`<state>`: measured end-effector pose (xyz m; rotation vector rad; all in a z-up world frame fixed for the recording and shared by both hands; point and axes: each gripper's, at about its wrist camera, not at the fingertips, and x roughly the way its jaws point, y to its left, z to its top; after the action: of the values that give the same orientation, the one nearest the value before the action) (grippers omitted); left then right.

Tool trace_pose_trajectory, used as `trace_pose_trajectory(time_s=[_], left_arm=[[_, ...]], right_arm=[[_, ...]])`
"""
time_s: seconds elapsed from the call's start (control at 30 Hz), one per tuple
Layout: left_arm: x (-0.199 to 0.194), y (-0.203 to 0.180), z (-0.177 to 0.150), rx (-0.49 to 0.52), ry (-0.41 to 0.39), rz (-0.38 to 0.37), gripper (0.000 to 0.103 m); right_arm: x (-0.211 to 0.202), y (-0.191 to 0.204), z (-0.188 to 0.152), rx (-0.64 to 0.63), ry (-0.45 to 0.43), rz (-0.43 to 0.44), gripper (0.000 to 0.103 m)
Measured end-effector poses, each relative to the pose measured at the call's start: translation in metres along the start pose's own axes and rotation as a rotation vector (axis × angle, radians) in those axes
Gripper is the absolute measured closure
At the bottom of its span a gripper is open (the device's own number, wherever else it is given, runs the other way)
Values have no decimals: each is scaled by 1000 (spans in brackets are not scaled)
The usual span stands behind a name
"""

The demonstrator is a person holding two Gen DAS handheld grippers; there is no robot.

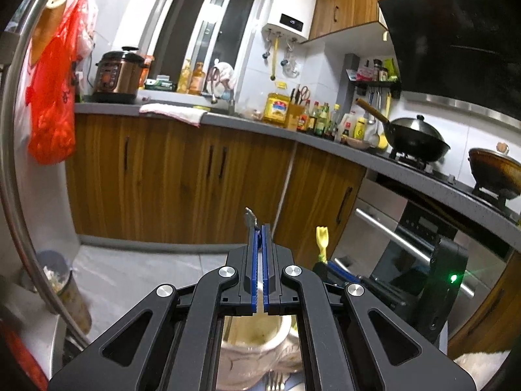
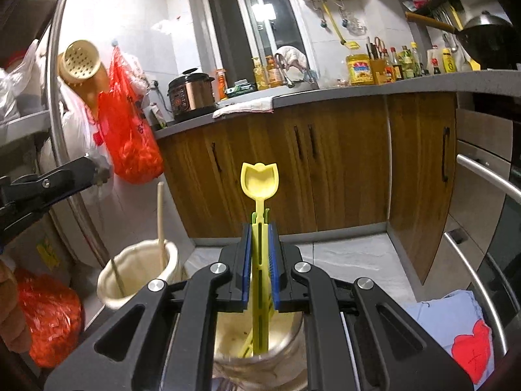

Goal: Organize utensils
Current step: 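Lift the metal spoon with the left tool while the right tool carries the yellow spoon to the holder, then release the yellow spoon into the smaller cup while the left tool drops the metal spoon into the larger cup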

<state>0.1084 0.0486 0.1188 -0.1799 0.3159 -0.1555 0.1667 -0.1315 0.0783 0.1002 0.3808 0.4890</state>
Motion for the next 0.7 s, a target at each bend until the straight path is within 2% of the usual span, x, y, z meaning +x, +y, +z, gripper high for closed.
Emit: trace_pose_trajectory(time_s=[0.27,0.37,0.57,0.7], left_arm=[[8,9,-20,-9,61,13,100],[12,12,-23,-28,89,3,100],[20,7,-28,3,136,-1,100],[21,6,-29,4,137,-4,100]], right_arm=[[-1,-4,-19,-39,111,46,93],[3,-7,-18,-26,169,56,93],[7,-15,-11,15,284,72,93],[10,-13,-9,11,310,65,93]])
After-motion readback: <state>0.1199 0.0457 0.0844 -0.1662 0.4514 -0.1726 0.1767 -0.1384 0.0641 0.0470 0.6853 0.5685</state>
